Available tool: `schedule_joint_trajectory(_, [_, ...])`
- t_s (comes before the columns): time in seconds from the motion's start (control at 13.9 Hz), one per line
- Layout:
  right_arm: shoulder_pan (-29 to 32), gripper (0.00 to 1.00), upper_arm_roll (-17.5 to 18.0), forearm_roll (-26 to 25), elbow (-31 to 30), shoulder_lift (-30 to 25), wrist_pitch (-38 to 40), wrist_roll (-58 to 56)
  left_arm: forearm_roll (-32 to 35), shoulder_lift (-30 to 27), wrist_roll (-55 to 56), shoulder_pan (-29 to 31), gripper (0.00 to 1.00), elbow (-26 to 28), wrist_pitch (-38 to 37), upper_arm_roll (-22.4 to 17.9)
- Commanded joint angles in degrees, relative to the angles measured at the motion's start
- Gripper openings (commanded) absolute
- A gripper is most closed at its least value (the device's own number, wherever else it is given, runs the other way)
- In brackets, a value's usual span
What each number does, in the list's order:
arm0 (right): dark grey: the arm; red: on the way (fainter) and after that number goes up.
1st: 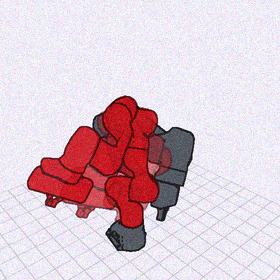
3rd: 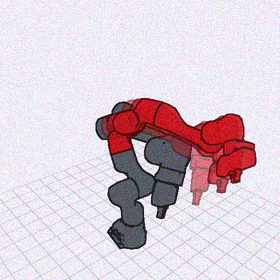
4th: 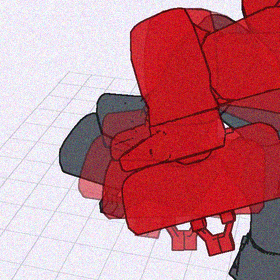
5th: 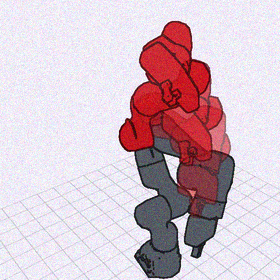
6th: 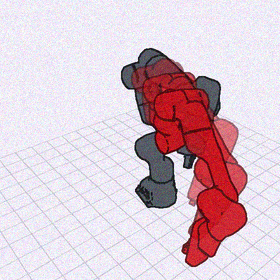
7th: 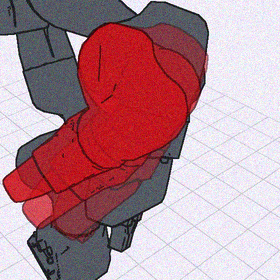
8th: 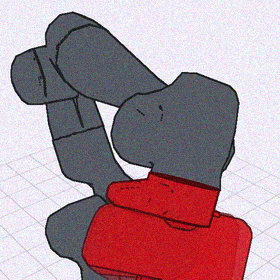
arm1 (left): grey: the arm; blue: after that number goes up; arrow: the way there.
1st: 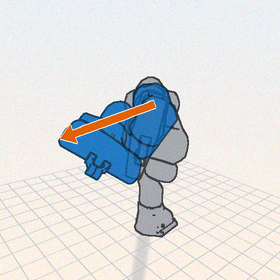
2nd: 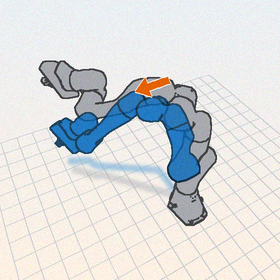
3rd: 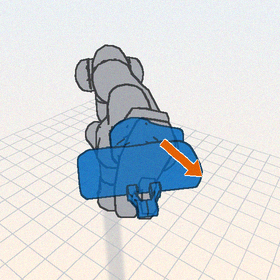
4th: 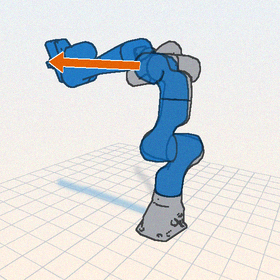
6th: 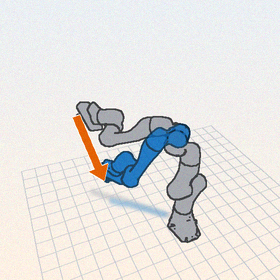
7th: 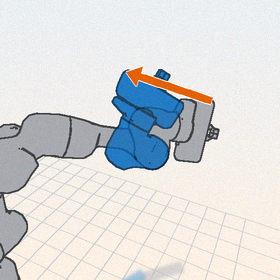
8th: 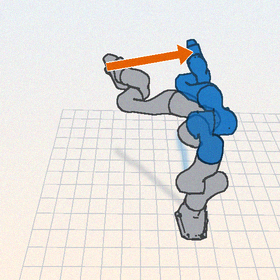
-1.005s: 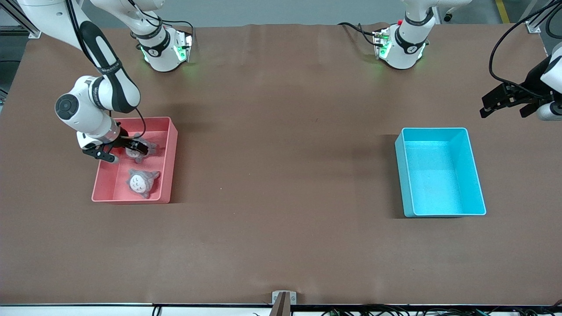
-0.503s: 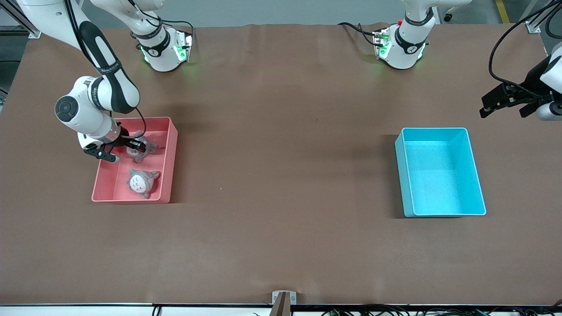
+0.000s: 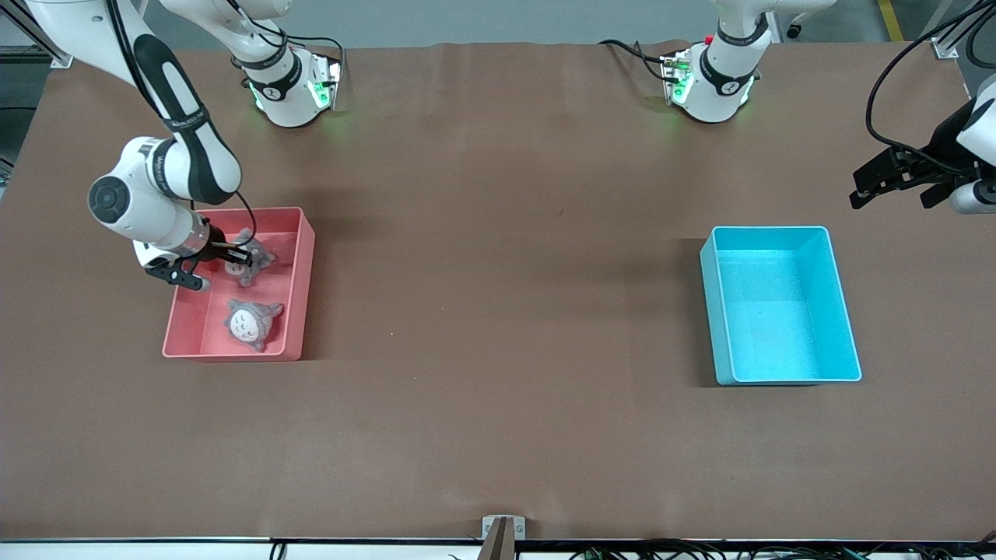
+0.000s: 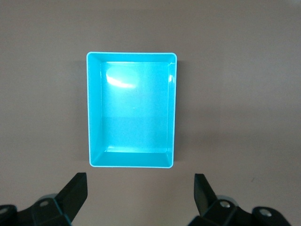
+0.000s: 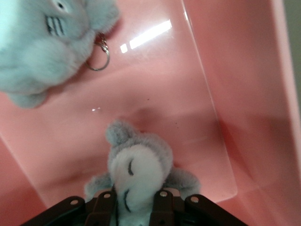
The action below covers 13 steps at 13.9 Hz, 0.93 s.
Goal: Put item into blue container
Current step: 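Close the right gripper on the grey Totoro and lift it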
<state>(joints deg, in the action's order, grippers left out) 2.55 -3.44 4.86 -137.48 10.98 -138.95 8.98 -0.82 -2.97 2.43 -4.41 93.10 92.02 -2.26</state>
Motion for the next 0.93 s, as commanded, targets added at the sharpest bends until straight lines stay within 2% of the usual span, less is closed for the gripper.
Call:
schedule_joint_trajectory(0.0, [0.26, 0.00, 0.19, 0.77, 5.62, -2.88, 10.06, 0.52, -0.06, -0.10, -0.06, 0.28, 1.00, -0.38, -0.61, 0.41])
schedule_joint_trajectory(0.29, [-0.61, 0.00, 0.45, 0.77, 15.47, -4.91, 25.36, 3.93, -0.06, 0.16, -0.15, 0.28, 1.00, -0.29, -0.61, 0.41])
schedule_joint_trajectory(0.43, [-2.72, 0.00, 0.45, 0.77, 19.25, -5.87, 30.64, 6.74, -0.06, 0.25, -0.24, 0.28, 1.00, 0.06, -0.61, 0.41])
schedule_joint_trajectory(0.57, [-5.78, 0.00, 0.54, 0.77, 21.37, -7.10, 33.29, 12.61, -0.06, 0.25, -0.15, 0.28, 1.00, 0.06, -0.61, 0.41])
schedule_joint_trajectory(0.72, [-11.49, 0.00, 0.54, 1.29, 21.55, -8.16, 33.22, 21.57, -0.06, 0.25, -0.24, 0.37, 1.00, -0.03, -0.52, 0.41])
schedule_joint_trajectory(0.86, [-16.42, 0.00, 0.45, 5.23, 21.64, -8.08, 31.38, 28.52, -0.06, 0.25, -0.24, 0.37, 1.00, -0.03, -0.52, 0.33])
